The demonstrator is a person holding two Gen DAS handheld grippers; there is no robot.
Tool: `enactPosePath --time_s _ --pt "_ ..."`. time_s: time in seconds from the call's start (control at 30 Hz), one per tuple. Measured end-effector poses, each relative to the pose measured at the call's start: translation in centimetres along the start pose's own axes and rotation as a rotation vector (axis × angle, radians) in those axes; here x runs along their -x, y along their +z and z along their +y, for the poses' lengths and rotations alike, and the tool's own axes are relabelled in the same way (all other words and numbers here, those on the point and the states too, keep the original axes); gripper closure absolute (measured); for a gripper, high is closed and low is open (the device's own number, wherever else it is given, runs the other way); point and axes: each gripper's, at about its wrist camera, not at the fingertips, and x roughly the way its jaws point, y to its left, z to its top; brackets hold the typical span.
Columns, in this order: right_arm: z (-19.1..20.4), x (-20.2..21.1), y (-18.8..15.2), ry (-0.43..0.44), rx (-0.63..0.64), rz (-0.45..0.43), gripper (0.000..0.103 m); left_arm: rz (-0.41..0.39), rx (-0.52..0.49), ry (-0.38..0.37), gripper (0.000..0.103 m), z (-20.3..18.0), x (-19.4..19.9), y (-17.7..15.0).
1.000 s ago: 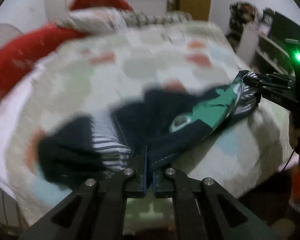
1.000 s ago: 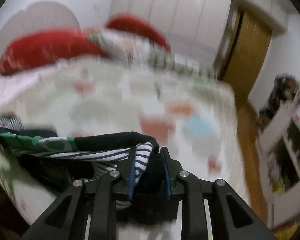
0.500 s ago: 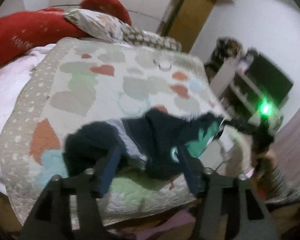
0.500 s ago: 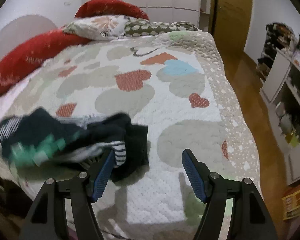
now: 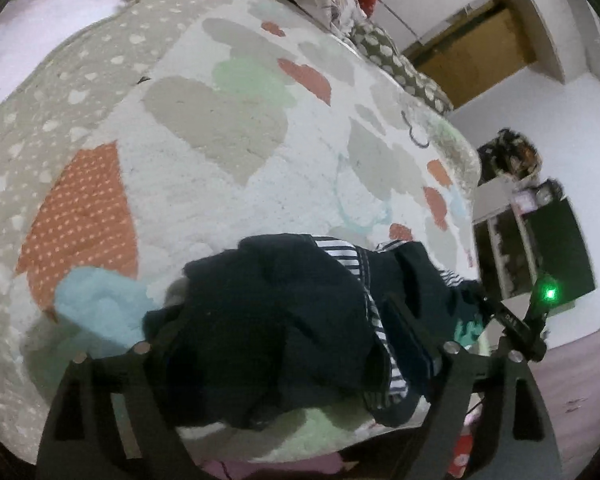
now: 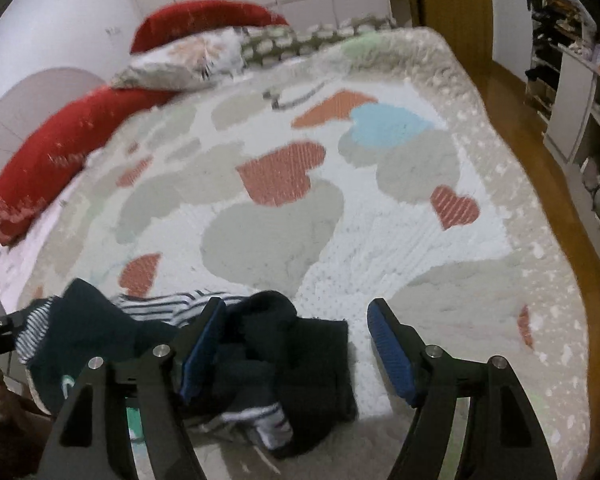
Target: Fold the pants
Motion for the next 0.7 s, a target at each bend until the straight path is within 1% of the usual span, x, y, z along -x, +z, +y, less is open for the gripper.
enactPosePath --time_s 0.07,0.1,0.13,0.17,0.2,0.23,0.3,0.4,0.53,0.57,0.63,0.67,0.7 --pt "0.2 -1.1 -0.5 -0.008 0.008 0.034 0.027 -0.003 -0.051 0.059 0.040 -1.0 -0.2 0.0" --pt "0.6 -1.6 -0.8 0.008 0.022 0.060 0.032 0.000 -0.077 0.077 0.069 -1.4 -0.2 0.0" --pt "1.1 -1.9 -1.2 0.024 0.039 0.071 0.056 0.003 -0.078 0.064 0.073 -1.4 -0.1 0.1" --pt "1.5 -1.8 -1.4 0.022 0.056 0.073 0.068 -0.008 -0.067 0.041 0.075 -1.3 0.2 0.3" --pt "1.8 -1.6 -1.4 0.027 0.064 0.069 0.071 -0.028 -0.061 0.032 0.078 -1.3 0.7 0.6" --pt "1.9 -1.1 -1.1 0.037 0.065 0.056 0.076 -0.043 -0.061 0.035 0.080 -1.3 1.2 1.0" --pt "2.2 0.1 -0.3 0.044 0.064 0.015 0.077 -0.094 -0.060 0.033 0.081 -1.6 2.5 2.3" --pt "2.5 2.7 1.9 0.062 0.047 -0.067 0.078 -0.164 -0.069 0.019 0.081 -2.7 4.7 4.5" --pt "3.3 6.6 5.2 0.081 0.040 -0.190 0.078 -0.276 -0.130 0.019 0.080 -5.1 8.2 6.5" --pt "3.5 7.4 5.6 0.089 0.038 -0.214 0.078 -0.288 -0.139 0.027 0.080 -5.4 8.6 6.6" --pt "3.8 8.4 6.3 0.093 0.039 -0.248 0.078 -0.300 -0.144 0.067 0.076 -5.6 8.5 6.8" --pt "3.7 8.4 6.2 0.082 0.041 -0.252 0.077 -0.298 -0.147 0.105 0.075 -5.3 7.9 6.7" --pt "3.7 7.9 6.0 0.068 0.043 -0.242 0.076 -0.288 -0.146 0.152 0.072 -5.0 7.0 6.5"
